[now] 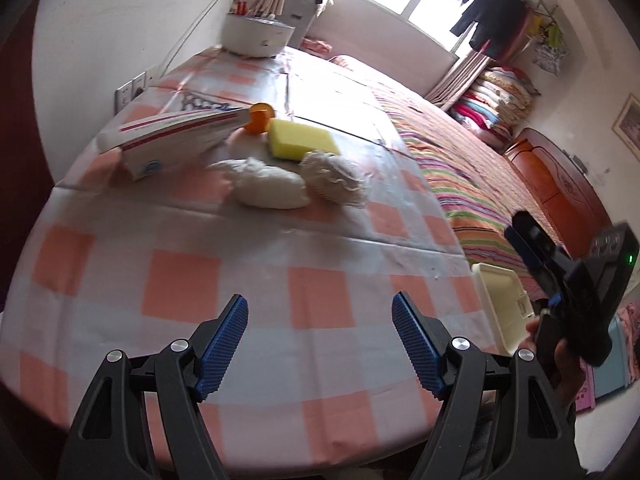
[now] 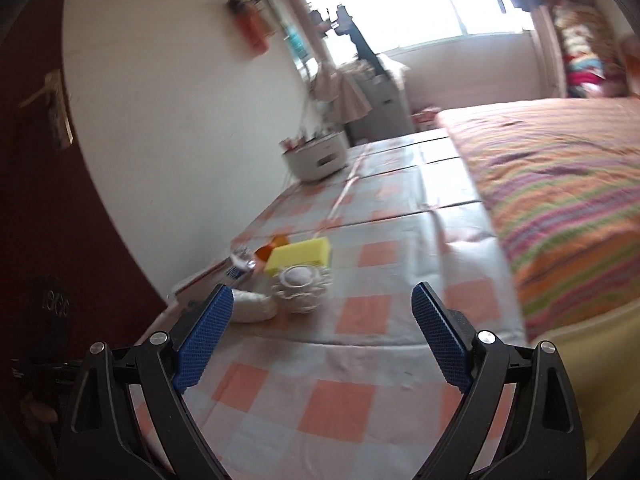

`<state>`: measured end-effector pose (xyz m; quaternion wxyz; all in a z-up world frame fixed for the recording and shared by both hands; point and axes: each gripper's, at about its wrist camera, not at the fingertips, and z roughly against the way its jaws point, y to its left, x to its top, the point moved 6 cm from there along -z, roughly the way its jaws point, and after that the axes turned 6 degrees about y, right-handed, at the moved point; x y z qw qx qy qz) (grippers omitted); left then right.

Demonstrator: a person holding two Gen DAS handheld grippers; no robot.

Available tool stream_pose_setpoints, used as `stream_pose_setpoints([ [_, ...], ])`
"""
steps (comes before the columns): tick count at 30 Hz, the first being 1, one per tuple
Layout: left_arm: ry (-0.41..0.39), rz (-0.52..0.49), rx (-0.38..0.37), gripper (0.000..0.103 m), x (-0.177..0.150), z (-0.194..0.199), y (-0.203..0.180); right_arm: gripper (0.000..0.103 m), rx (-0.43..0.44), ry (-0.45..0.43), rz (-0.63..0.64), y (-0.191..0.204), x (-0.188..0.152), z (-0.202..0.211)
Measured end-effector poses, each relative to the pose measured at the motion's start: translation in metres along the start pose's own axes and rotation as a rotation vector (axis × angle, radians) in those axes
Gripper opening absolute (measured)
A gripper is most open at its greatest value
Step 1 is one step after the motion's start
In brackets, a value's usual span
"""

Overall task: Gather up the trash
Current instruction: 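Move the right tool to the lace-trimmed beige pouch and grasp it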

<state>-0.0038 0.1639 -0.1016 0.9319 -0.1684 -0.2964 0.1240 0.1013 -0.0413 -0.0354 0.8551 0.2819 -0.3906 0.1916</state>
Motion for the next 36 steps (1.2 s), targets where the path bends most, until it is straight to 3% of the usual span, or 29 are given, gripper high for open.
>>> stream_pose_setpoints([
  [5, -0.033, 0.043, 0.0, 0.072, -0.003, 0.011, 0.016, 0.089, 0.002, 0.111, 0.097, 0.018, 0.005, -0.056],
  [10, -0.048, 0.066, 0.021, 0.072, -0.005, 0.02, 0.029, 0.089, -0.03, 0.199, 0.115, 0.02, 0.004, -0.094],
  [23, -0.023, 0.085, 0.039, 0.072, -0.014, 0.018, 0.041, 0.089, -0.114, 0.362, 0.104, 0.011, 0.01, -0.16],
  [30, -0.014, 0.095, 0.053, 0.072, -0.02, 0.022, 0.045, 0.089, -0.143, 0.395, 0.147, 0.016, 0.005, -0.177],
  [32, -0.014, 0.102, 0.056, 0.072, -0.021, 0.023, 0.047, 0.083, -0.141, 0.402, 0.144, 0.015, 0.003, -0.18],
  [36, -0.011, 0.106, 0.053, 0.072, -0.022, 0.024, 0.048, 0.056, -0.14, 0.438, 0.125, 0.008, -0.005, -0.187],
])
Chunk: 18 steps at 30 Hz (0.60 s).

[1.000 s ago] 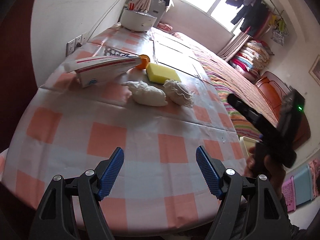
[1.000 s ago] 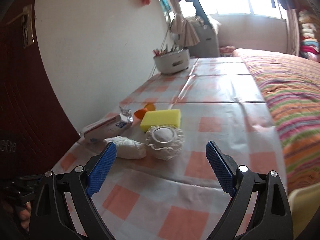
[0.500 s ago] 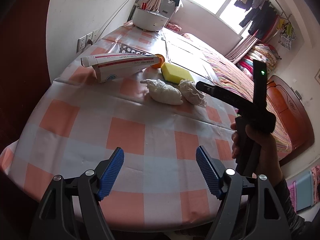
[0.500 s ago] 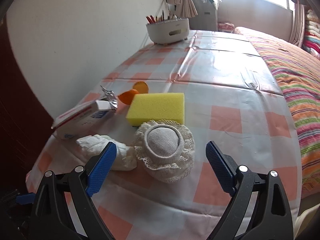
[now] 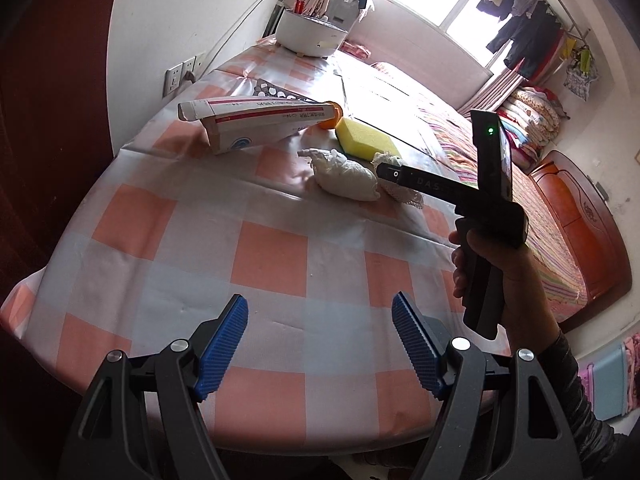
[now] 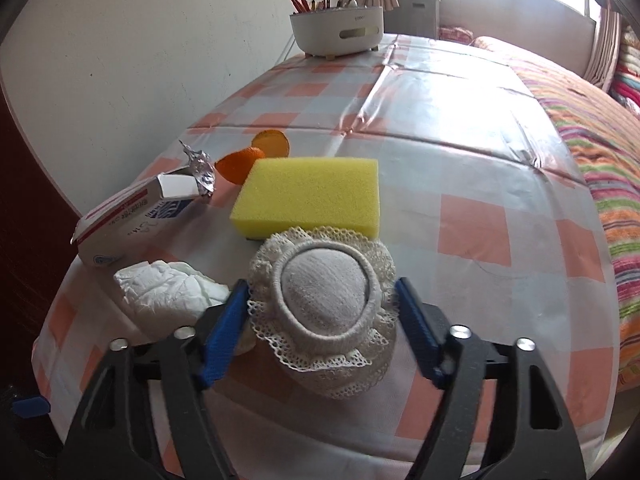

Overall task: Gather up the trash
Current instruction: 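Move the right tool to the lace-trimmed beige pouch and grasp it, then lift the pouch with the right tool while the left tool moves to the white tissue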

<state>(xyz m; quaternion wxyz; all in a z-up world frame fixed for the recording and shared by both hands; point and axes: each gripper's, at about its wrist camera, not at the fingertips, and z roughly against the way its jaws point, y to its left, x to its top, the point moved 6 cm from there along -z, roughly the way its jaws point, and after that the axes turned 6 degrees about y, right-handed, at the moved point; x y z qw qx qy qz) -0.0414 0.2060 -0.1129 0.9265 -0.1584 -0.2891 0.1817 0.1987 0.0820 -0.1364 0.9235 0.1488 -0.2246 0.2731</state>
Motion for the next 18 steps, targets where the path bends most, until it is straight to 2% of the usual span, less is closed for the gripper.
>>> stream_pose_setpoints([
  [4, 0.006, 0.001, -0.007, 0.072, 0.0, -0.003, -0.001, 0.049, 0.018, -0.004, -0.014, -0.002, -0.003, 0.001],
  [9, 0.016, -0.006, -0.008, 0.072, -0.001, -0.007, -0.002, 0.049, 0.044, -0.021, -0.046, -0.008, -0.01, 0.014],
  [18, 0.021, -0.008, -0.051, 0.072, 0.006, -0.014, -0.011, 0.049, 0.147, -0.133, -0.141, -0.021, -0.03, 0.081],
])
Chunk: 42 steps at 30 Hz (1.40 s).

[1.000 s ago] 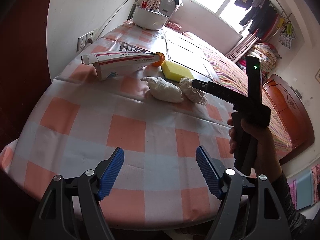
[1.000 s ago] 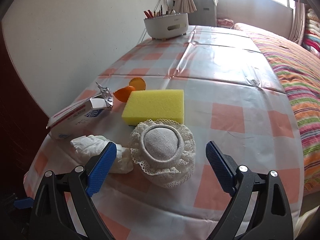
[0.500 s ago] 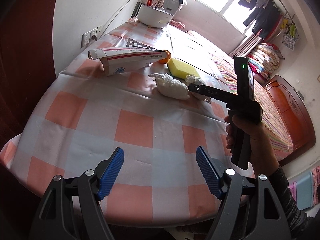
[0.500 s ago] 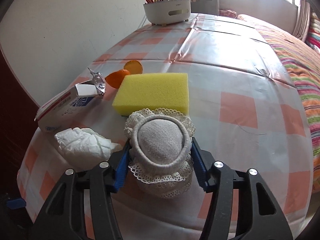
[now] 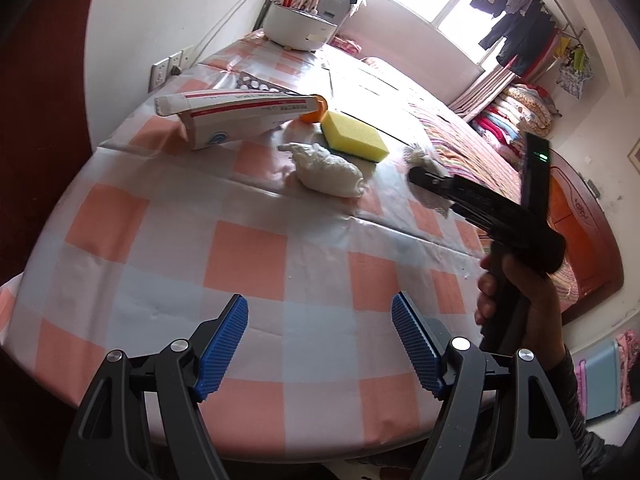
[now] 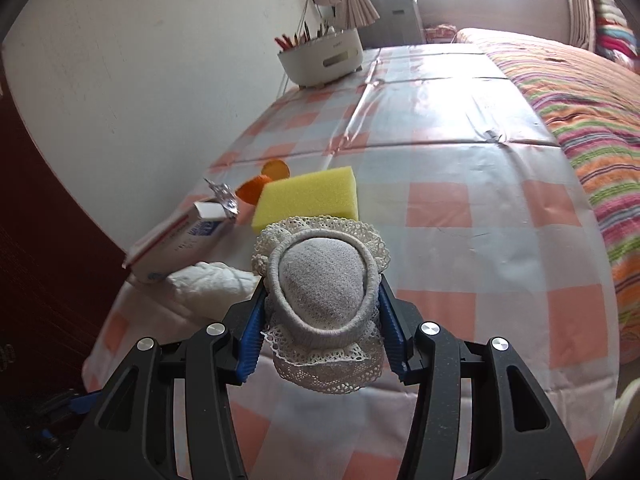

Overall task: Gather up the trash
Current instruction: 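Lift the pouch with the right tool while the left tool moves to the white tissue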

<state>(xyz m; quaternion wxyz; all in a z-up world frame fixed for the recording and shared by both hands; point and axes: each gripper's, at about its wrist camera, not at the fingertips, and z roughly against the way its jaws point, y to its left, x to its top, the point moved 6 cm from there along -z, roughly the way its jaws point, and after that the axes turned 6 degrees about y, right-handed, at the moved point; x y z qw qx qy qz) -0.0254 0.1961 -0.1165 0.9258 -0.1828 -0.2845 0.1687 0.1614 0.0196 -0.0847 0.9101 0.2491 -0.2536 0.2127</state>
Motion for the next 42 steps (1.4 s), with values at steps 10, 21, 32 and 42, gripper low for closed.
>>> stream_pose_setpoints([
  [10, 0.02, 0.061, -0.109, 0.072, 0.03, -0.02, -0.026, 0.049, 0.066, -0.097, -0.054, -0.009, -0.007, 0.05],
  [21, 0.01, 0.188, -0.157, 0.072, 0.082, -0.051, -0.02, 0.049, 0.094, -0.132, -0.075, -0.015, -0.004, 0.063],
  [32, 0.002, 0.27, -0.131, 0.072, 0.107, -0.071, 0.002, 0.049, 0.118, -0.149, -0.07, -0.013, -0.004, 0.069],
  [42, 0.041, 0.288, -0.116, 0.072, 0.119, -0.093, 0.01, 0.049, 0.131, -0.161, -0.06, -0.012, -0.003, 0.074],
])
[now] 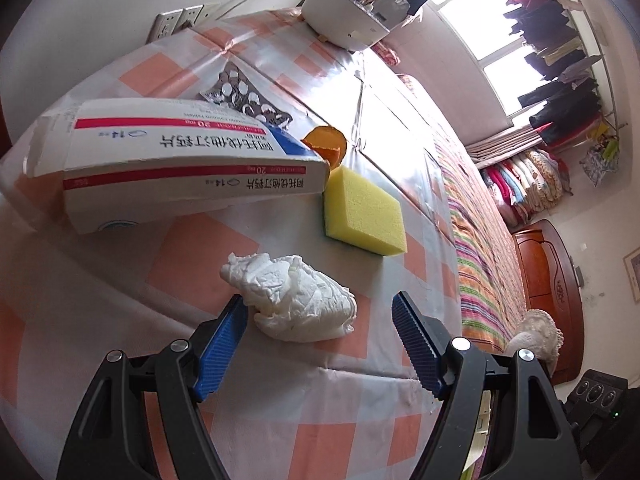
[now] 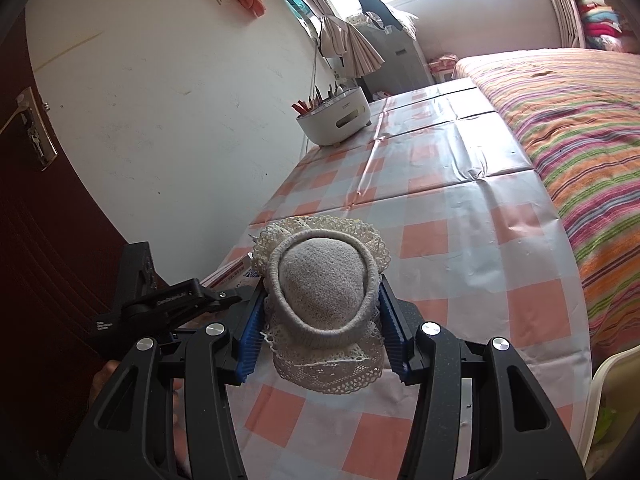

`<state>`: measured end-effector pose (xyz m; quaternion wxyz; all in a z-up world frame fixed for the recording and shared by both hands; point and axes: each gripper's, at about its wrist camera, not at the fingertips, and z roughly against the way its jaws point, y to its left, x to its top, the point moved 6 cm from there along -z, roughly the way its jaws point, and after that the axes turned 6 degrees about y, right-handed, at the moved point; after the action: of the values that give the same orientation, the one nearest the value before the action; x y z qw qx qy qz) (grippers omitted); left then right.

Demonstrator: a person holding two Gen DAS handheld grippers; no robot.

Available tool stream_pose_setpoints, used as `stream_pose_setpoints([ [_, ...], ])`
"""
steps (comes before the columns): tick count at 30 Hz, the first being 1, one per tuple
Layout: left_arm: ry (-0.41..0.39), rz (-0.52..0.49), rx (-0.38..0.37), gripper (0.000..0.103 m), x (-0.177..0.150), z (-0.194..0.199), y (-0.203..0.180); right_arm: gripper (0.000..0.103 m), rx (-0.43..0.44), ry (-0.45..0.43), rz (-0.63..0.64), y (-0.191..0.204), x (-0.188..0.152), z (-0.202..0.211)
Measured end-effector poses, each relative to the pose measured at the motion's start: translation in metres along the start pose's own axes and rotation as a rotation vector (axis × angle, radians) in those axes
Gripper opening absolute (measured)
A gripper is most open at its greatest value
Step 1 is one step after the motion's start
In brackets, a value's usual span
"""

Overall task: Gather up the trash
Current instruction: 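Lift the pouch with the right tool while the left tool moves to the white tissue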

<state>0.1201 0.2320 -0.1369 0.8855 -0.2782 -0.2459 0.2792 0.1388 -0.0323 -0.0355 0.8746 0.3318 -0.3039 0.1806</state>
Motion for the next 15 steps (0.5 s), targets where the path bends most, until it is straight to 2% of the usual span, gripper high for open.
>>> stream_pose_setpoints([
  [13, -0.001, -0.06, 0.012, 0.072, 0.0, -0.013, -0.013, 0.049, 0.01, -0.022, -0.001, 0.0, 0.002, 0.008],
  [14, 0.0, -0.067, 0.01, 0.066, 0.0, -0.014, -0.013, 0.049, 0.011, -0.023, -0.002, 0.0, 0.002, 0.009],
  [15, 0.005, -0.074, 0.013, 0.055, 0.0, -0.015, -0.013, 0.049, 0.011, -0.026, -0.003, -0.001, 0.002, 0.009],
])
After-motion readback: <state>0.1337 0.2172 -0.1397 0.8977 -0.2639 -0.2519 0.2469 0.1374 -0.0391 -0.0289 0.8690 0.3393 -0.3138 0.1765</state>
